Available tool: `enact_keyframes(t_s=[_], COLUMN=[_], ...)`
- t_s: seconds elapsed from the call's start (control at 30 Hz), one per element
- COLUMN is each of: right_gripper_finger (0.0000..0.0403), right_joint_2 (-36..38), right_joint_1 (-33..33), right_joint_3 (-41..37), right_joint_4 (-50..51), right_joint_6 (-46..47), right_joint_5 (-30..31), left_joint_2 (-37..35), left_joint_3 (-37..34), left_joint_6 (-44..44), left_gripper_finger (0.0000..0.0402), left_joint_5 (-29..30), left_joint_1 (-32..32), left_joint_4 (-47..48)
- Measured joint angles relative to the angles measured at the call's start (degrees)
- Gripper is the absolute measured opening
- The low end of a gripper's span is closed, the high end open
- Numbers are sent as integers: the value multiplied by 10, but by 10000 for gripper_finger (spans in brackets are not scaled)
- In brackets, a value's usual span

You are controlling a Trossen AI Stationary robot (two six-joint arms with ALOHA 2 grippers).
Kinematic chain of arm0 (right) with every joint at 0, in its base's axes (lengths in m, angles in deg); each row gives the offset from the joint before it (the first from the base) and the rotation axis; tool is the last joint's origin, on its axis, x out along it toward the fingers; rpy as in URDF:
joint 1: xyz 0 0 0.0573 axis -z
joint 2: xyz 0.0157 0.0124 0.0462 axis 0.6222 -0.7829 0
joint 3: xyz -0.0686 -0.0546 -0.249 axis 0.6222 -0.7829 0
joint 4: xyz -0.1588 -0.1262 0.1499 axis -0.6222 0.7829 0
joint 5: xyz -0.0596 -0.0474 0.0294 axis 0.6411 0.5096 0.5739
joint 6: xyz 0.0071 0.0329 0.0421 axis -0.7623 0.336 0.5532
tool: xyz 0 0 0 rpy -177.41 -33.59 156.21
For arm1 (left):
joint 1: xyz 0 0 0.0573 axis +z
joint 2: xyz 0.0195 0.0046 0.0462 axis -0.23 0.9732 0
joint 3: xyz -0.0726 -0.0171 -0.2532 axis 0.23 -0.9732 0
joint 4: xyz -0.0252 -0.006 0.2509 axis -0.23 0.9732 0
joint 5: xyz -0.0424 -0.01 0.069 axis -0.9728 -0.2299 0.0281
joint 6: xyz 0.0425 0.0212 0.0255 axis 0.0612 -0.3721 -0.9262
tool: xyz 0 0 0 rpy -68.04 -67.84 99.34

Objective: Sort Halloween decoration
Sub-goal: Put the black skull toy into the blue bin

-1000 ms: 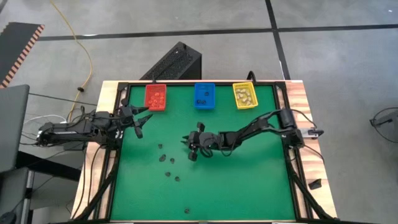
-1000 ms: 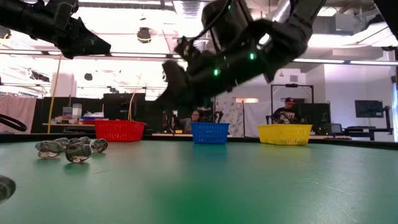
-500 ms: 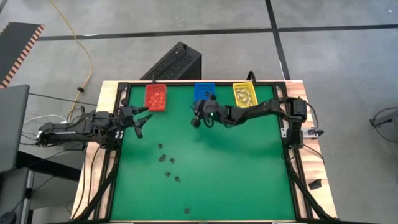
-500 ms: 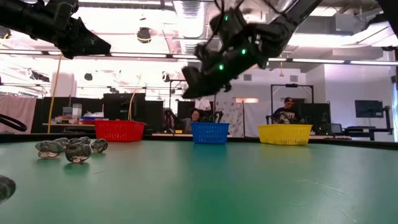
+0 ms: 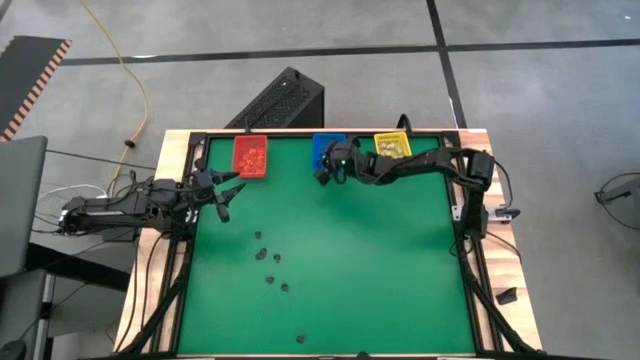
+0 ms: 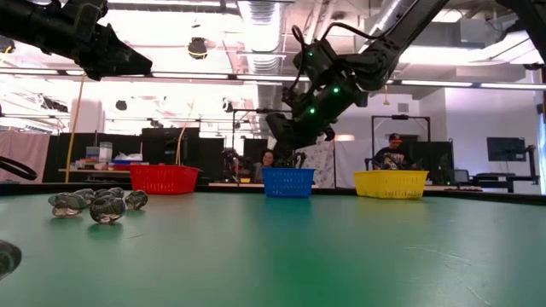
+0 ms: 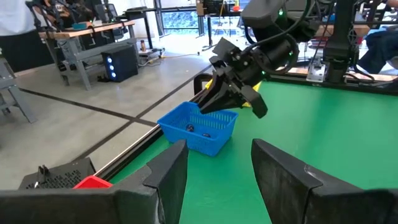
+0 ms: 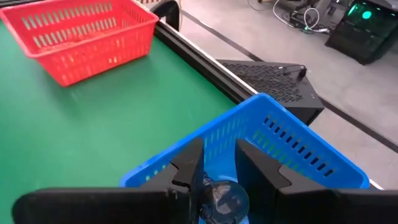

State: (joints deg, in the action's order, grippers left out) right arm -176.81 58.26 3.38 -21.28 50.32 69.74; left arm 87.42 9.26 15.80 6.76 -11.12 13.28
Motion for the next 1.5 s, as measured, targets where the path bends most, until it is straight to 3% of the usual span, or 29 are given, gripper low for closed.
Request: enact_keyframes(t_s=[0.13,0.33,0.5,0.77,1.07,1.5], right_gripper_finger=[117,187,212,207,202,202], right_joint_2=[0,0,0,0,0,-11], right_joint_1=[3,4,5,-24,-115,-247], right_joint_3=[0,0,0,0,0,1], right_joint_4=[-2,8,26,-10,-63,-182], right_joint_6=[16,32,34,13,15,-20], right_joint_5=[0,0,-1,-61,-137,-134], left_joint_2=[0,0,0,0,0,0], left_joint_3=[0,0,0,0,0,0], left_joint_6=[0,0,0,0,0,0], left_gripper_finger=[169,169,169,169,169,169], left_joint_5=[0,0,0,0,0,0], left_joint_1=[0,0,0,0,0,0], left_joint_4=[0,0,0,0,0,0])
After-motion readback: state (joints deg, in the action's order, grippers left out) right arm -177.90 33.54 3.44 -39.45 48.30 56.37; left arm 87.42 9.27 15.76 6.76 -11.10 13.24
